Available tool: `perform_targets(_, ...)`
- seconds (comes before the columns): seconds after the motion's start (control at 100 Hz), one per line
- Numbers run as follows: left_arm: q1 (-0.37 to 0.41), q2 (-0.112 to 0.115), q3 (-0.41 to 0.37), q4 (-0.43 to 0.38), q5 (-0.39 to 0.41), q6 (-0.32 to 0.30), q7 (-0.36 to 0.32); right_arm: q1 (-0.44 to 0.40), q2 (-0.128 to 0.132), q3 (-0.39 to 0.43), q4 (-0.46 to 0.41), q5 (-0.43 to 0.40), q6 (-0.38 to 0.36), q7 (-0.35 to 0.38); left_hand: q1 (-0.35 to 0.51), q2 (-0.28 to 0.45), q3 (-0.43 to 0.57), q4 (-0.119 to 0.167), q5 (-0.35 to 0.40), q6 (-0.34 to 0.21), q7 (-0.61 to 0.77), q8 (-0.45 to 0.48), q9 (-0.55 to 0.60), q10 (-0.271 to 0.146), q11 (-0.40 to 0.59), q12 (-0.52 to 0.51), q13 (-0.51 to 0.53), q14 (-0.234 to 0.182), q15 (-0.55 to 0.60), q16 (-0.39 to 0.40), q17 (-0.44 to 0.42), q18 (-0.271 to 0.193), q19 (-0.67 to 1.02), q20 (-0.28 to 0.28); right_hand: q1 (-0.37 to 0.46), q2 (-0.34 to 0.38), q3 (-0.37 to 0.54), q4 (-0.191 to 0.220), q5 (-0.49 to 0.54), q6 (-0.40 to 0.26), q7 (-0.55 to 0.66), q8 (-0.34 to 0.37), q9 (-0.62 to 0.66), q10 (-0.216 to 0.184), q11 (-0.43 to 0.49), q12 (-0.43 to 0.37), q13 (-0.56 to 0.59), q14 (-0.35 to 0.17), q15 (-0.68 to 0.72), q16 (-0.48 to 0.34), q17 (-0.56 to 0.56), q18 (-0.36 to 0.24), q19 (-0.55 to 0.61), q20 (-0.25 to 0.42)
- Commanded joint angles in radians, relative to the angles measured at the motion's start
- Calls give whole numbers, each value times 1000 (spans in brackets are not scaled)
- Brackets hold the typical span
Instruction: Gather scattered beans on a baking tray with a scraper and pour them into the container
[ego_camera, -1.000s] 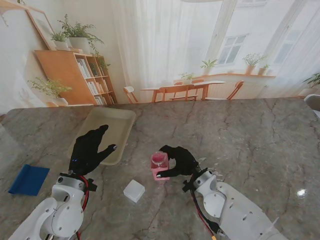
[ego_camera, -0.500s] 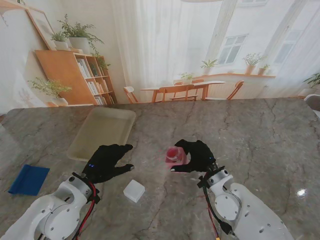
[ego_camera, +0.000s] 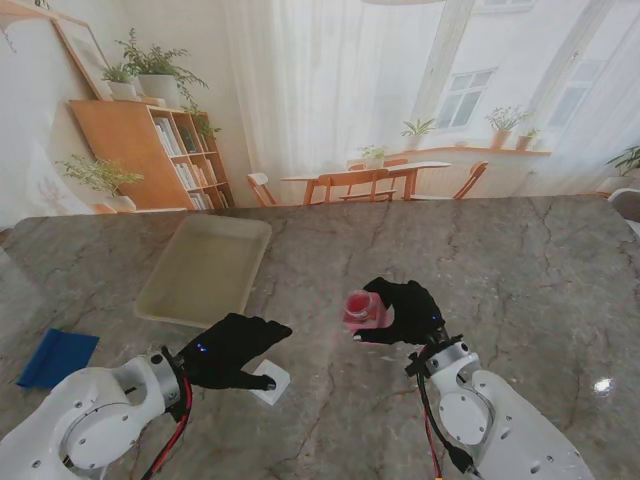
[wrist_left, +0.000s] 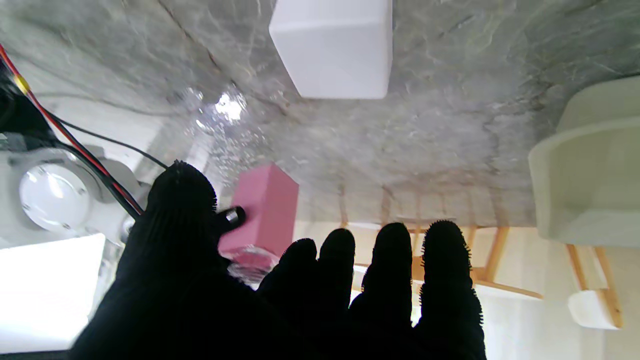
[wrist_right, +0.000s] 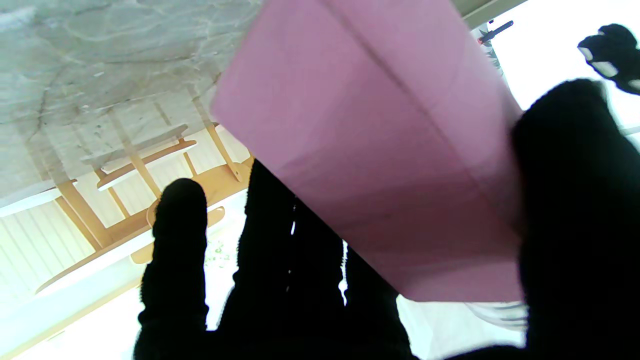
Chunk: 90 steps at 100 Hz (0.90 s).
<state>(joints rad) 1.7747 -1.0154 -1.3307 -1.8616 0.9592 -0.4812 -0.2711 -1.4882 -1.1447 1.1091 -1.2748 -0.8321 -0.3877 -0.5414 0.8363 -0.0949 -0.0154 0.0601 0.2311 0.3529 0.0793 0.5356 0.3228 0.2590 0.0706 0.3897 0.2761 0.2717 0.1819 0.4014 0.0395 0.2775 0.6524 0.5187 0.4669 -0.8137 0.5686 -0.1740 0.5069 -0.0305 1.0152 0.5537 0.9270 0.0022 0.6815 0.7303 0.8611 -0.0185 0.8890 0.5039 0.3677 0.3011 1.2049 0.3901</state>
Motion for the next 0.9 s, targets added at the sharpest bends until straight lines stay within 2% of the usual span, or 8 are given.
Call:
perform_targets(0.0,-5,11,5,31,29,-27,-6,-4,3,2,-3,-1,2,11,-10,-25,-7,-83,-60,32,-18,-8,-80,5,-25,-22,-70,3,-30,-13,-51,12,-49,-15,213,96,389,18,75,-150,161,45,93,-131,188,57,1,-16,39,23,-12,15,26,15)
perform_targets(0.09,-28,19,10,65,89,-99,4,-5,3,1,-4,0,2,12,-2,-28,-5,-83,-108,40,-34,-15,-148,28,-33,-40,-142,11,-46,-28,-98,-2,-99,-39,213,97,388,18,77,-151,161,47,94,-132,187,57,1,-16,39,23,-11,14,26,15)
perform_targets(0.19,-65,27,29,110,134,-159,16,-5,3,0,-4,1,3,13,10,-35,-2,-83,-101,51,-68,-57,-198,46,-27,-46,-193,18,-36,-39,-115,-16,-125,-65,213,98,387,18,74,-153,159,47,93,-132,187,57,0,-17,39,22,-10,12,25,15)
perform_targets(0.29,-110,33,59,164,141,-195,19,-5,3,-3,-4,2,4,15,19,-41,-1,-83,-99,52,-72,-68,-205,48,-25,-45,-204,16,-31,-40,-116,-25,-133,-74,212,98,387,18,73,-154,158,48,93,-132,187,58,0,-16,39,22,-10,12,25,16)
perform_targets(0.56,-206,39,153,279,146,-225,57,-3,3,-8,-3,6,4,22,48,-48,4,-83,-95,63,-68,-82,-192,43,-7,-31,-201,9,-6,-35,-104,-43,-136,-88,212,101,386,18,74,-155,159,51,91,-134,187,58,-1,-19,40,22,-8,10,25,16)
perform_targets(0.76,-247,41,199,329,127,-231,68,-2,2,-10,-3,12,7,28,99,-74,4,-86,-105,65,2,17,-102,5,43,52,-143,-8,40,-7,-106,-72,-4,-54,212,101,385,18,75,-154,160,51,91,-134,188,57,0,-21,41,22,-8,10,24,17)
perform_targets(0.81,-256,41,209,339,121,-233,68,-2,2,-9,-4,13,8,29,107,-76,5,-86,-89,60,16,31,-73,4,60,78,-122,-14,51,2,-105,-78,30,-40,212,101,385,18,73,-154,159,51,91,-134,188,57,0,-21,41,22,-8,10,24,17)
perform_targets(0.89,-270,41,224,352,109,-234,66,-3,1,-9,-4,14,11,29,125,-86,6,-87,-46,42,40,52,-21,-20,91,131,-82,-21,75,25,-94,-87,84,-15,212,102,384,18,72,-154,158,51,90,-134,188,57,0,-21,42,22,-8,10,24,17)
